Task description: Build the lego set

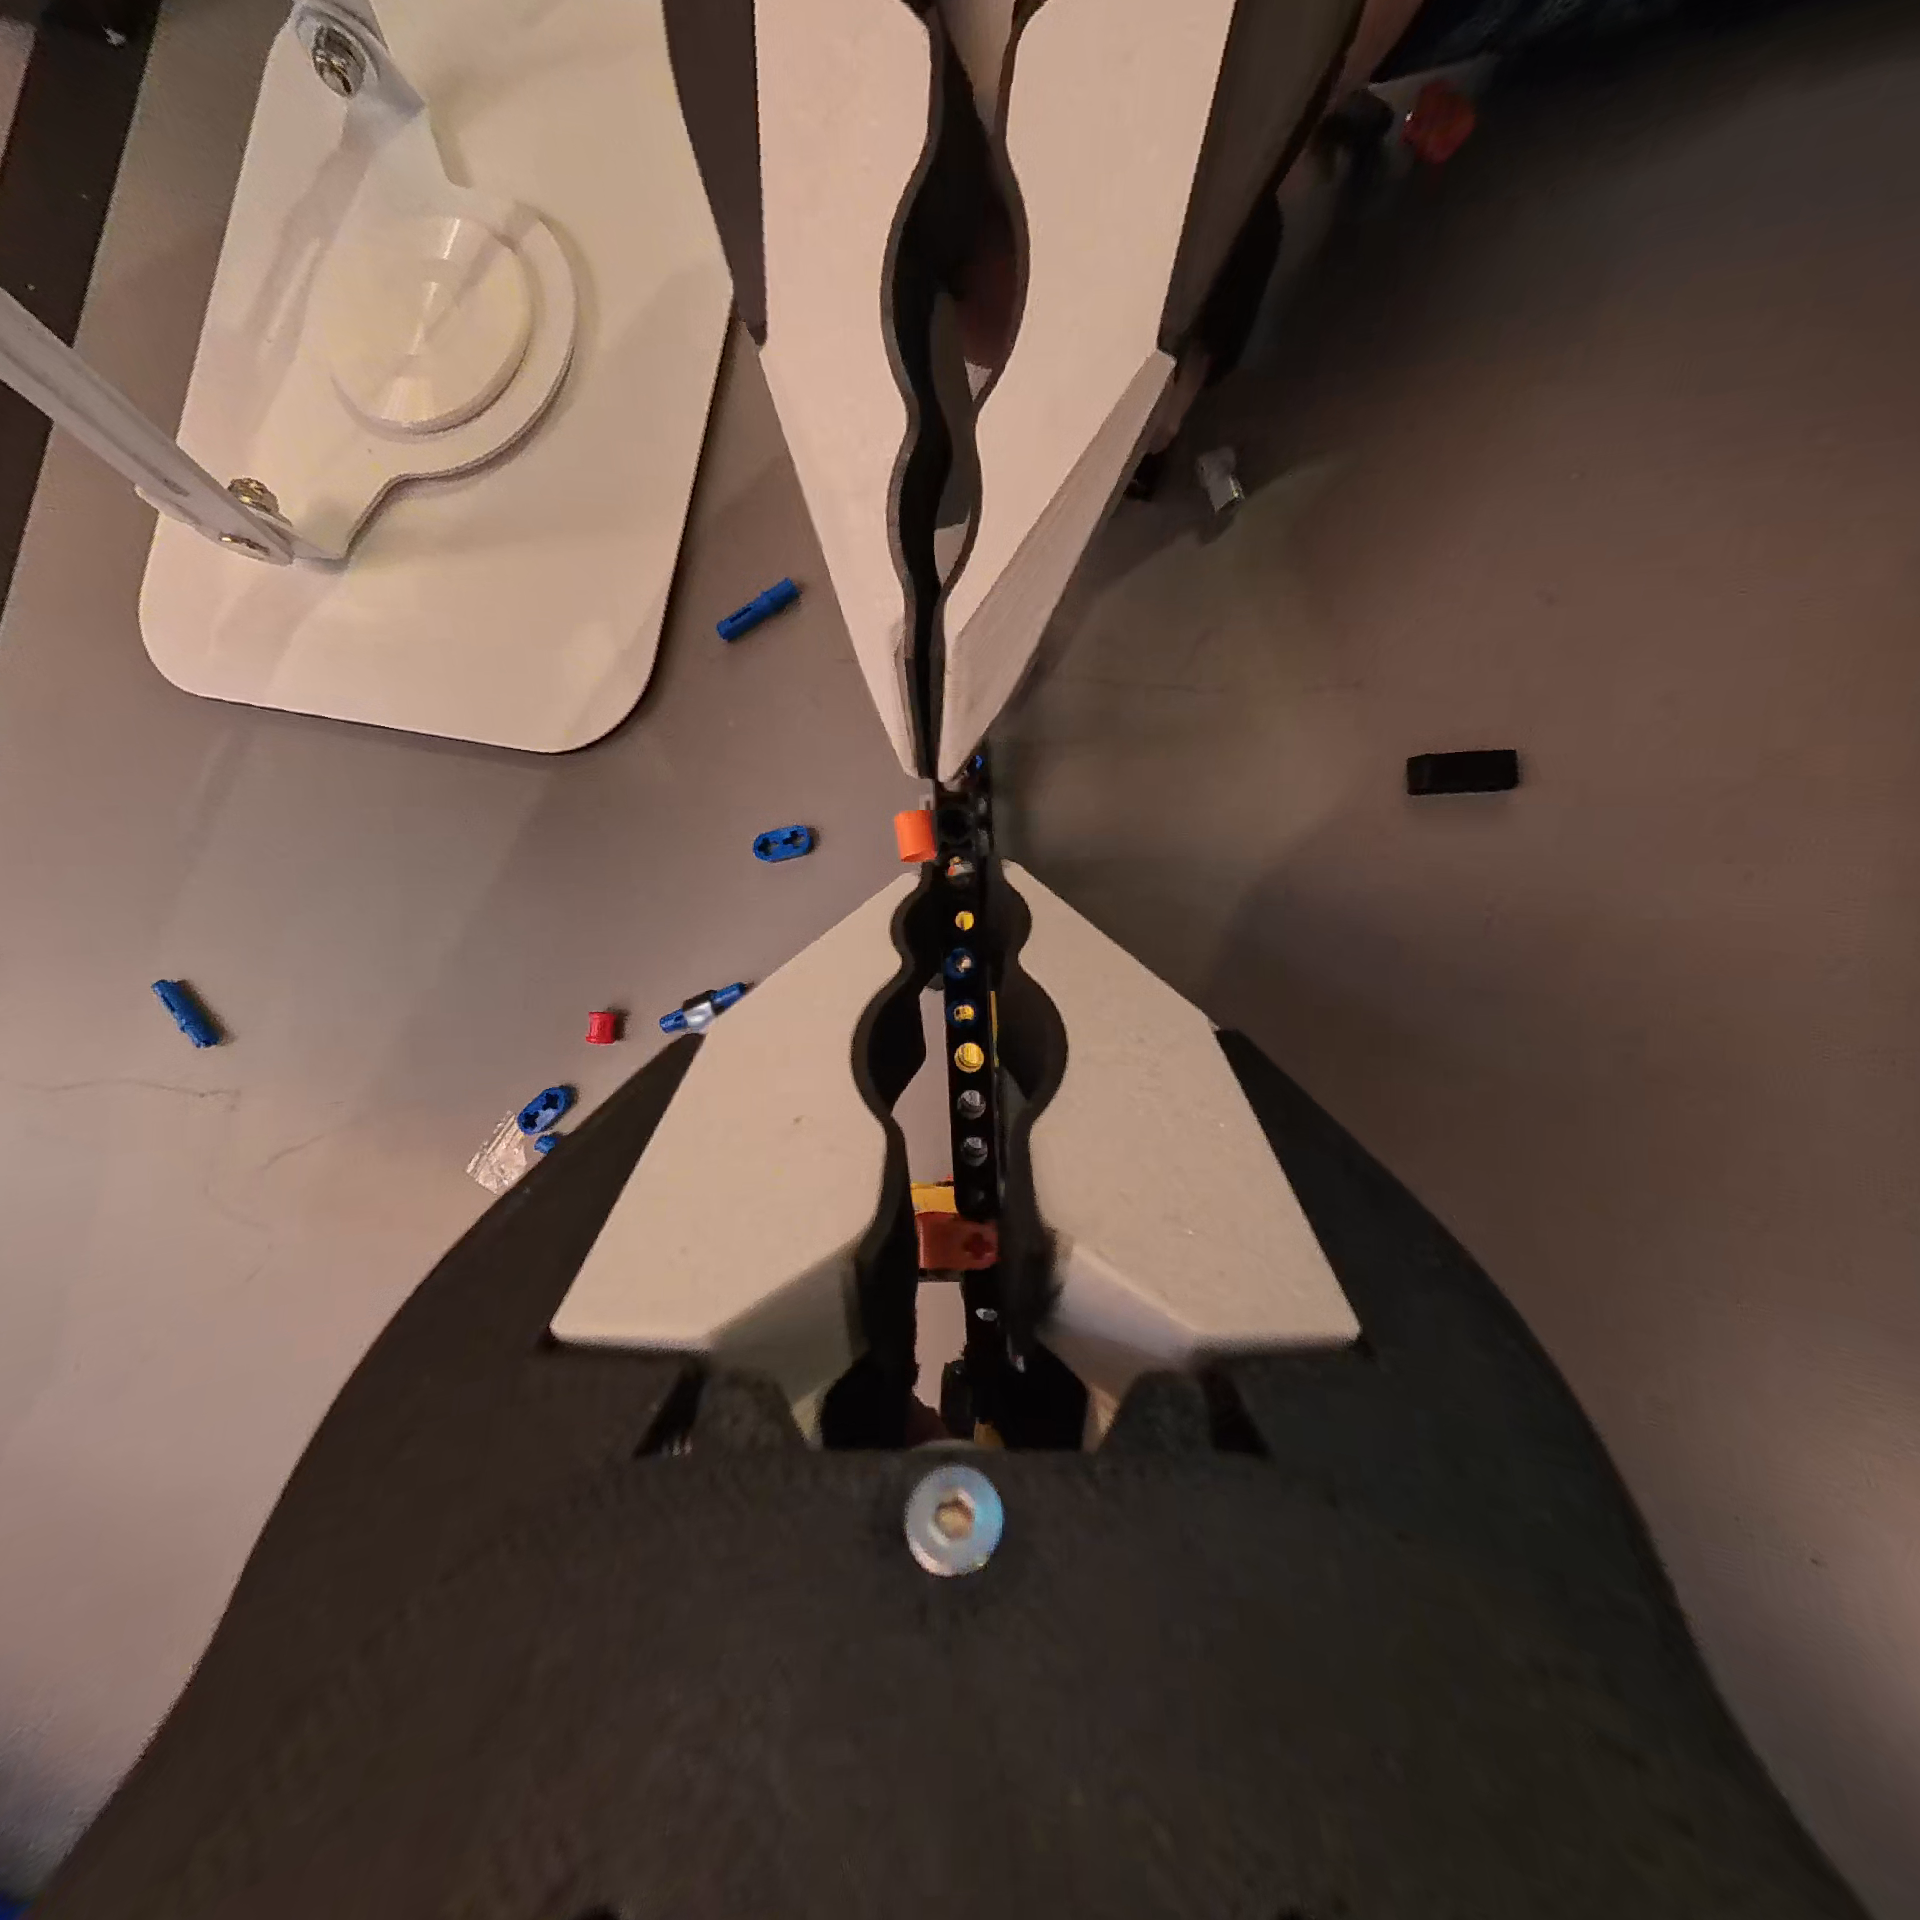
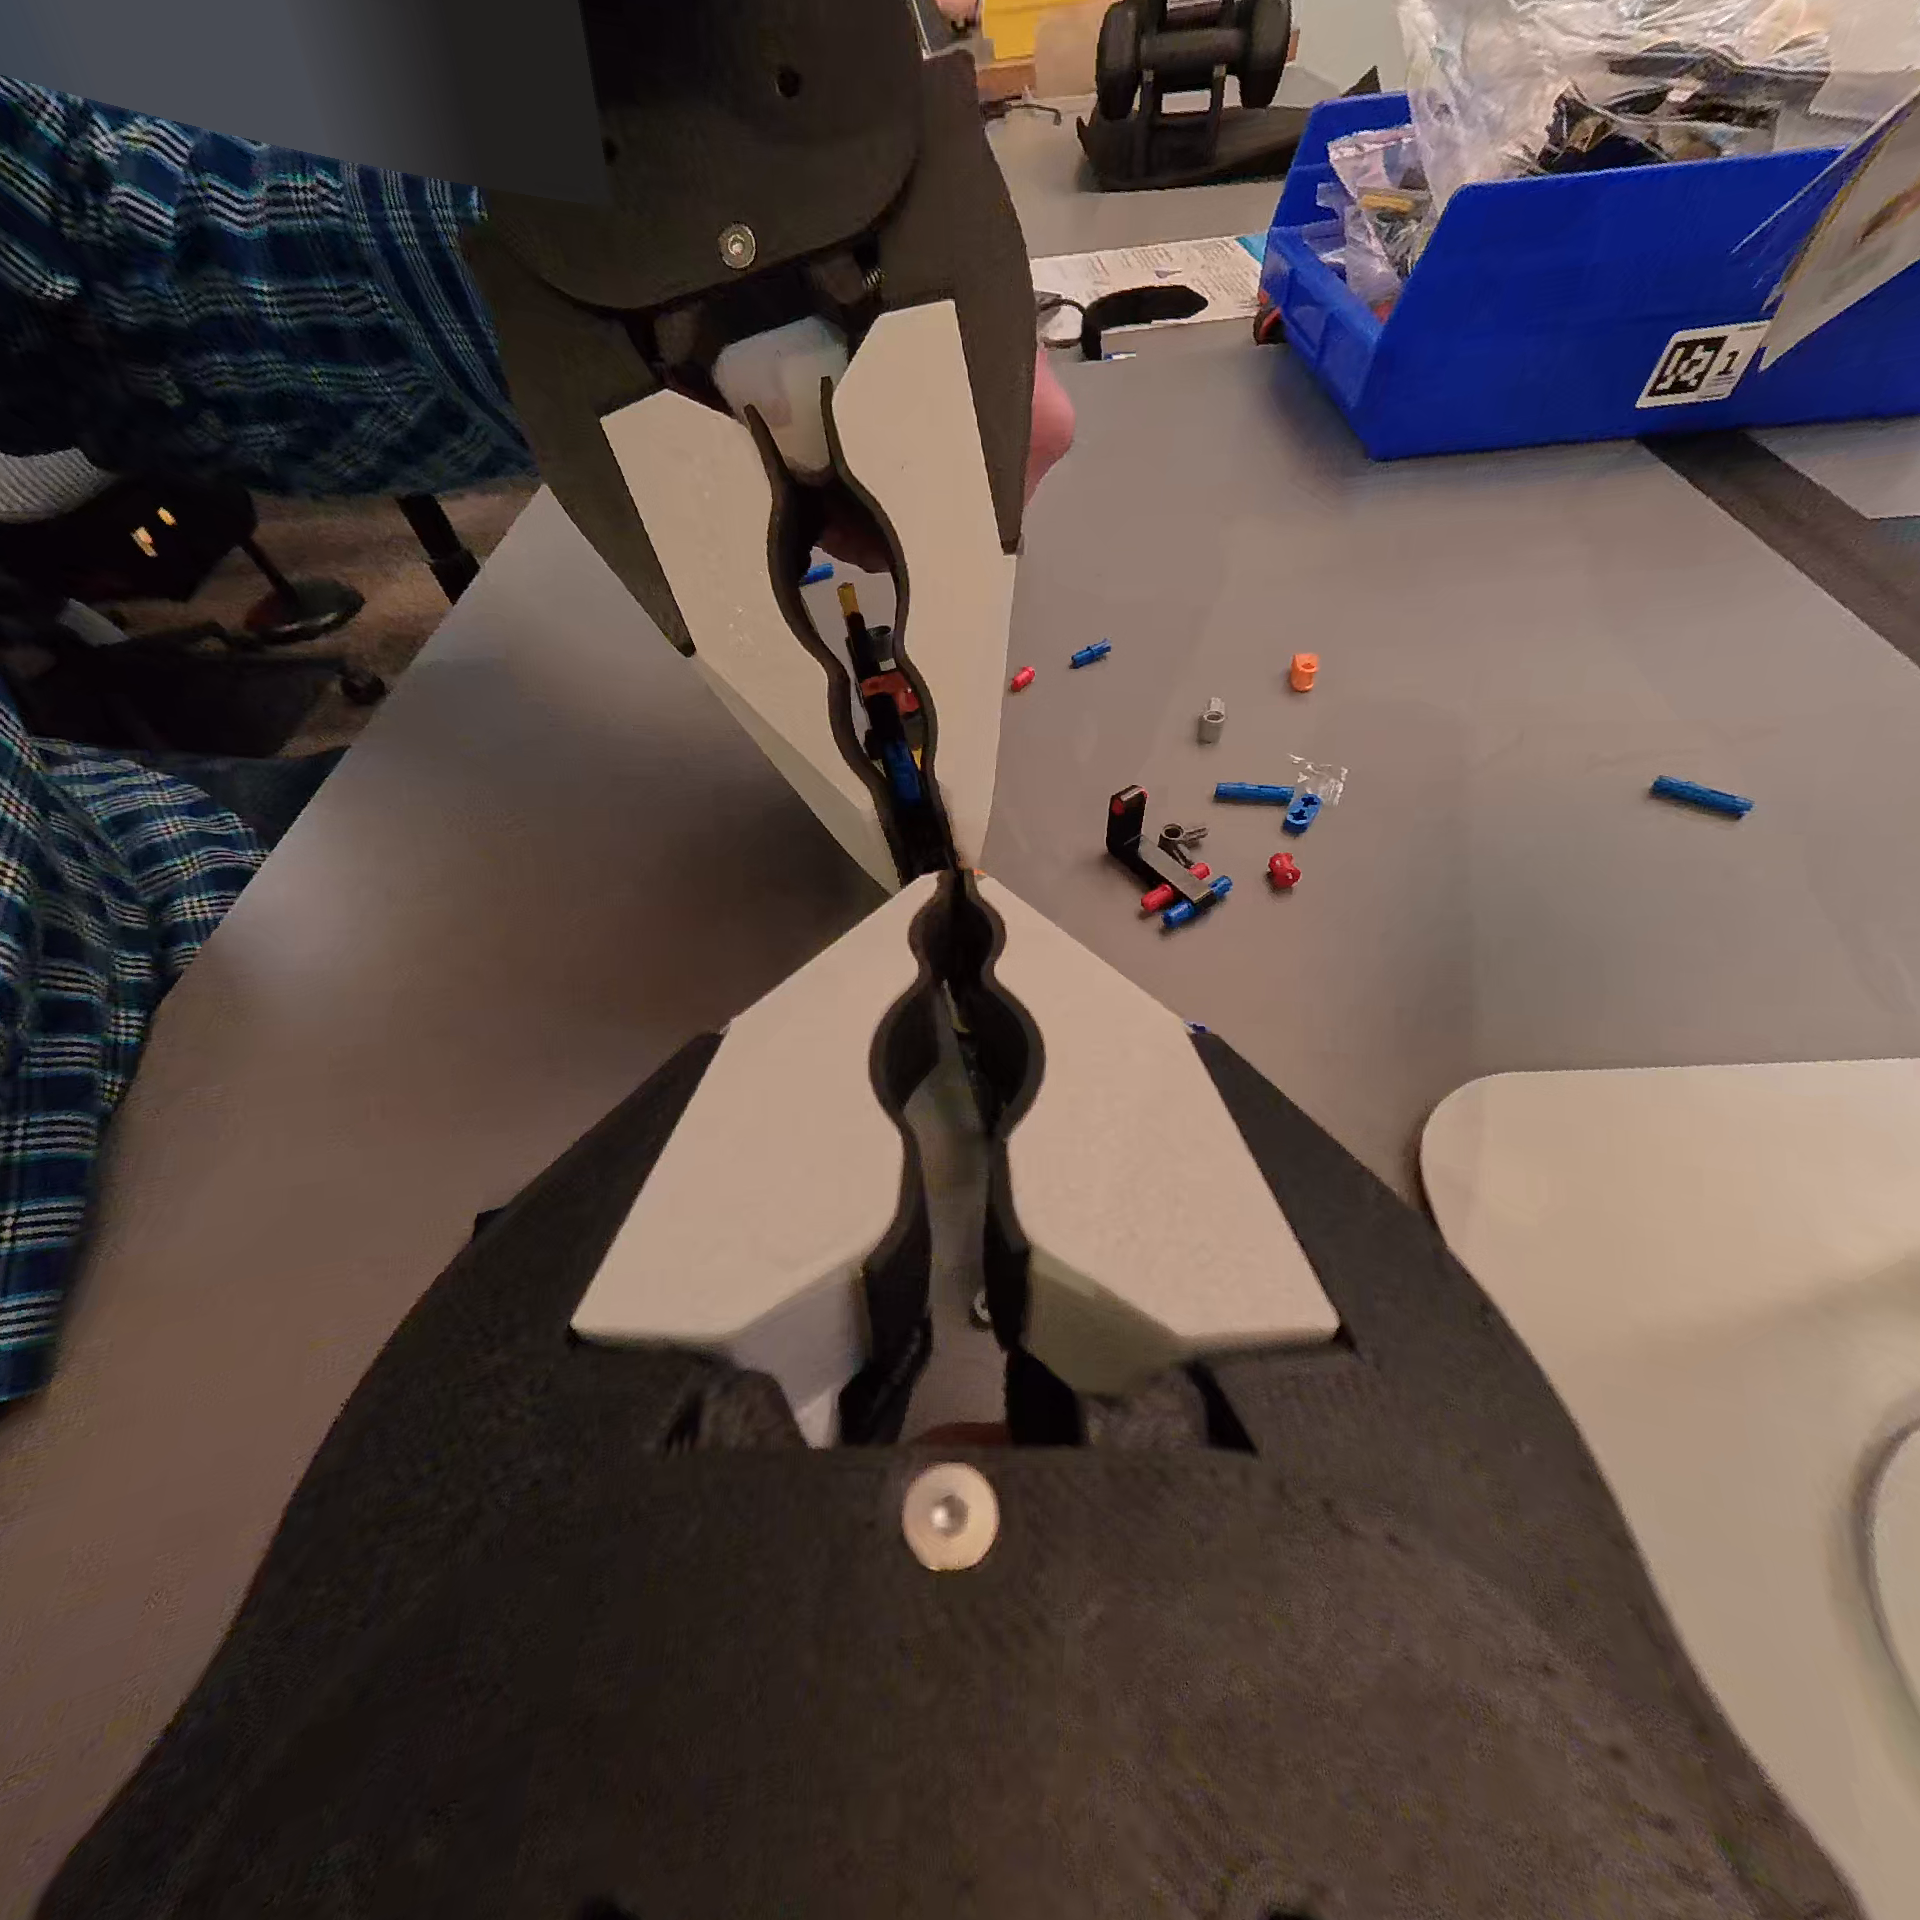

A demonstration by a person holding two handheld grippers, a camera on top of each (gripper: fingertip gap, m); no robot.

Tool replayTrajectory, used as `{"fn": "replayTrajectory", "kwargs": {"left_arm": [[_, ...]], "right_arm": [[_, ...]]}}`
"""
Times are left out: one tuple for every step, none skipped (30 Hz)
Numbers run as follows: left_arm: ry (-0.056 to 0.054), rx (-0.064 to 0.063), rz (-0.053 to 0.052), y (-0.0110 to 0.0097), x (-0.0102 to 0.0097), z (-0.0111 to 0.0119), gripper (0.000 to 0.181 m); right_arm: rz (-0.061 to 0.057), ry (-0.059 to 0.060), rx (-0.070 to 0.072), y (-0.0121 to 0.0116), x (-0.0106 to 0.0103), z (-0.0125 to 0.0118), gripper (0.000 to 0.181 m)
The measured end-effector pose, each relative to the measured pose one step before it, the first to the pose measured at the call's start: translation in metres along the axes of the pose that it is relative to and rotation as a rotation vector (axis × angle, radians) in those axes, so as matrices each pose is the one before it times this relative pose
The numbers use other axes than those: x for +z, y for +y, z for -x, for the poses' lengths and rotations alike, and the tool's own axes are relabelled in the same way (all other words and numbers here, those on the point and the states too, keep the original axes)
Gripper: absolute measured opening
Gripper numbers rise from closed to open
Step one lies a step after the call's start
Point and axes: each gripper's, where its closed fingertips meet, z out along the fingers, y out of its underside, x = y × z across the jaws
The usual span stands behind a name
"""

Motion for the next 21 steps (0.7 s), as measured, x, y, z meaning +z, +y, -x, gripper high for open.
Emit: {"fn": "replayTrajectory", "kwargs": {"left_arm": [[0.0003, 0.0090, 0.0080, 0.00019, -0.00003, -0.00035, 0.006], [0.0029, -0.0017, 0.0002, -0.00009, 0.00023, 0.00039, 0.006], [0.0097, -0.0158, -0.0004, -0.00005, 0.00029, 0.00067, 0.006], [0.0037, -0.0024, 0.0031, 0.00004, 0.00018, 0.00087, 0.006], [-0.0021, 0.0052, 0.0006, -0.00017, 0.00041, 0.00080, 0.006], [0.0083, -0.0114, -0.0095, -0.00004, 0.00017, 0.00034, 0.006], [0.0150, -0.0158, -0.0066, 0.00064, 0.00026, -0.00030, 0.006], [0.0112, 0.0022, 0.0338, 0.00578, 0.00326, -0.00157, 0.006], [-0.0070, 0.0106, -0.0018, -0.00055, 0.00130, 0.00033, 0.006], [0.0105, -0.0065, -0.0055, -0.00110, -0.00034, -0.00044, 0.006], [-0.0060, 0.0114, 0.0100, 0.00053, -0.00027, -0.00017, 0.006], [-0.0013, 0.0113, 0.0097, 0.00034, -0.00024, -0.00138, 0.006], [0.0054, -0.0077, -0.0109, -0.00078, 0.00034, -0.00040, 0.006], [0.0059, -0.0247, -0.0167, -0.00050, 0.00023, 0.00126, 0.006], [0.0013, -0.0130, -0.0065, 0.00030, -0.00015, 0.00086, 0.006], [-0.0018, -0.0008, 0.0035, 0.00030, -0.00021, 0.00045, 0.006], [-0.0042, -0.0002, 0.0022, -0.00007, -0.00009, 0.00108, 0.006], [-0.0006, -0.0087, -0.0009, -0.00024, 0.00002, 0.00101, 0.010], [-0.0006, -0.0056, -0.0020, -0.00010, -0.00034, 0.00013, 0.015], [-0.0102, 0.0045, -0.0012, 0.00024, -0.00096, 0.00024, 0.019], [-0.0142, 0.0012, -0.0127, -0.00062, -0.00290, 0.00031, 0.023]], "right_arm": [[-0.0040, -0.0053, 0.0084, 0.00027, 0.00007, 0.00039, 0.000], [-0.0041, -0.0029, 0.0110, 0.00031, -0.00001, -0.00051, 0.000], [-0.0054, 0.0020, 0.0068, -0.00014, 0.00005, -0.00106, 0.000], [-0.0055, 0.0028, 0.0052, -0.00009, 0.00017, -0.00112, 0.000], [-0.0056, -0.0019, 0.0085, 0.00006, 0.00001, -0.00103, 0.000], [-0.0056, -0.0035, 0.0103, -0.00015, 0.00019, -0.00088, 0.000], [-0.0002, -0.0030, 0.0051, 0.00037, 0.00064, -0.00026, 0.000], [0.0390, -0.0016, 0.0001, 0.00575, 0.00267, 0.00012, 0.000], [0.0147, 0.0043, -0.0078, 0.00194, 0.00116, -0.00005, 0.000], [-0.0069, -0.0039, 0.0063, -0.00097, -0.00020, -0.00002, 0.000], [-0.0006, 0.0079, -0.0133, -0.00003, 0.00005, 0.00057, 0.000], [0.0007, 0.0026, -0.0039, 0.00028, -0.00002, 0.00165, 0.000], [-0.0010, -0.0004, 0.0064, 0.00031, -0.00058, 0.00047, 0.000], [-0.0011, 0.0051, 0.0062, -0.00010, -0.00019, -0.00147, 0.000], [0.0004, 0.0030, 0.0038, -0.00009, 0.00022, -0.00135, 0.000], [0.0003, -0.0013, 0.0030, -0.00019, 0.00040, -0.00087, 0.000], [-0.0007, -0.0004, 0.0046, -0.00025, 0.00018, -0.00109, 0.000], [0.0003, 0.0027, -0.0004, -0.00027, 0.00022, -0.00116, 0.000], [0.0015, -0.0007, -0.0007, -0.00003, 0.00009, -0.00035, 0.000], [-0.0015, -0.0054, 0.0055, -0.00022, 0.00001, 0.00009, 0.000], [0.0000, 0.0021, 0.0018, 0.00000, -0.00019, -0.00062, 0.000]]}}
